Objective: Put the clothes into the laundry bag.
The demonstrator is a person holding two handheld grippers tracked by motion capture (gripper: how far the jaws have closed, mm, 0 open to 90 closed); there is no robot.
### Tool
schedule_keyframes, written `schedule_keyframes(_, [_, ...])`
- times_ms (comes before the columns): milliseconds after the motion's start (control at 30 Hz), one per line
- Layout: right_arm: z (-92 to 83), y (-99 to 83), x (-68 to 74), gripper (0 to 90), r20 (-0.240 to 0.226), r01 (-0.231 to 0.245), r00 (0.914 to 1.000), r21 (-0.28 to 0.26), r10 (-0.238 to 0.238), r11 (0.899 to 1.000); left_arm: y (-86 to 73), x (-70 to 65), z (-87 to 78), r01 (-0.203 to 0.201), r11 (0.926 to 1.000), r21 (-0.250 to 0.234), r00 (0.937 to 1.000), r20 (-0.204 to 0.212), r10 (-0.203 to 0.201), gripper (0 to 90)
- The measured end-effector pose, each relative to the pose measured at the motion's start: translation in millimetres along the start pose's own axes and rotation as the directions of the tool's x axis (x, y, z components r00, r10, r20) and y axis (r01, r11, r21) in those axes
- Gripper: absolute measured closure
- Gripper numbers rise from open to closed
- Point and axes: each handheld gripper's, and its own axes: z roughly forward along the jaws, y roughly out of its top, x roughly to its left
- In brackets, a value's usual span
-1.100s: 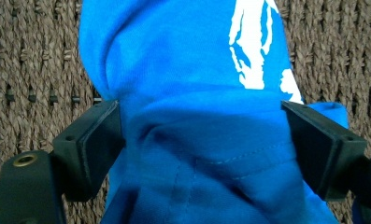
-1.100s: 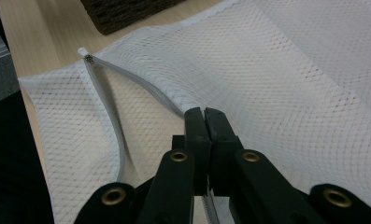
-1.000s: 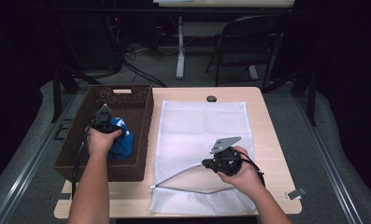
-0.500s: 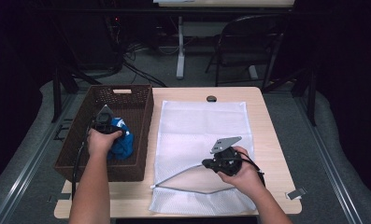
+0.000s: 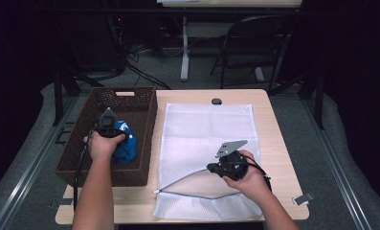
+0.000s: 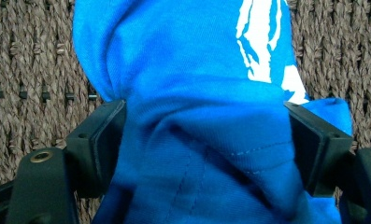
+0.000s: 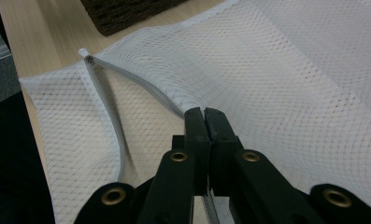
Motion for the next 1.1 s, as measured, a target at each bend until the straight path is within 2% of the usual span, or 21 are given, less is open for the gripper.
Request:
schedule_keyframes(67, [-0.2, 0.0, -0.4, 88.9, 0.001, 0.000, 1.0000, -0.003, 0.000, 1.000, -0.5, -0.4, -0.1, 0.009, 1.0000, -0.004, 1.0000, 0.000, -0.009, 22.7])
schedule_keyframes(233, [-0.1, 0.0, -0.3, 88.9, 0.001, 0.000, 1.0000, -0.002, 0.000, 1.000, -2.0, -2.4, -1.0, 0.000, 0.9999, -0.017, 1.0000, 0.010, 0.000, 31.5])
schedule_keyframes(500, [0.3, 0.0, 0.6, 88.9, 0.002, -0.001, 1.0000, 0.001, 0.001, 1.000, -2.8, -4.9, -3.1, -0.029, 0.9994, -0.020, 0.9995, -0.014, 0.029, 44.3])
schedule_keyframes(800, [0.4, 0.0, 0.2, 88.8, 0.002, 0.001, 1.0000, 0.002, -0.001, 1.000, -2.7, -7.2, -5.3, -0.030, 0.9993, -0.020, 0.9994, -0.015, 0.030, 56.6])
schedule_keyframes(900, [0.7, 0.0, -0.1, 88.9, 0.002, 0.002, 1.0000, 0.003, -0.002, 1.000, -1.7, -7.4, -7.0, -0.015, 0.9998, -0.012, 0.9998, -0.016, 0.014, 59.1])
schedule_keyframes(933, [0.7, -0.1, -0.1, 88.9, 0.002, 0.000, 1.0000, 0.003, 0.000, 1.000, -1.3, -7.1, -7.7, 0.002, 1.0000, -0.007, 1.0000, -0.009, -0.002, 60.0])
schedule_keyframes(1100, [0.7, -0.2, -0.6, 88.9, 0.006, 0.003, 1.0000, 0.001, -0.003, 1.000, -1.2, -6.3, -8.9, 0.006, 1.0000, -0.002, 1.0000, -0.005, -0.006, 61.2])
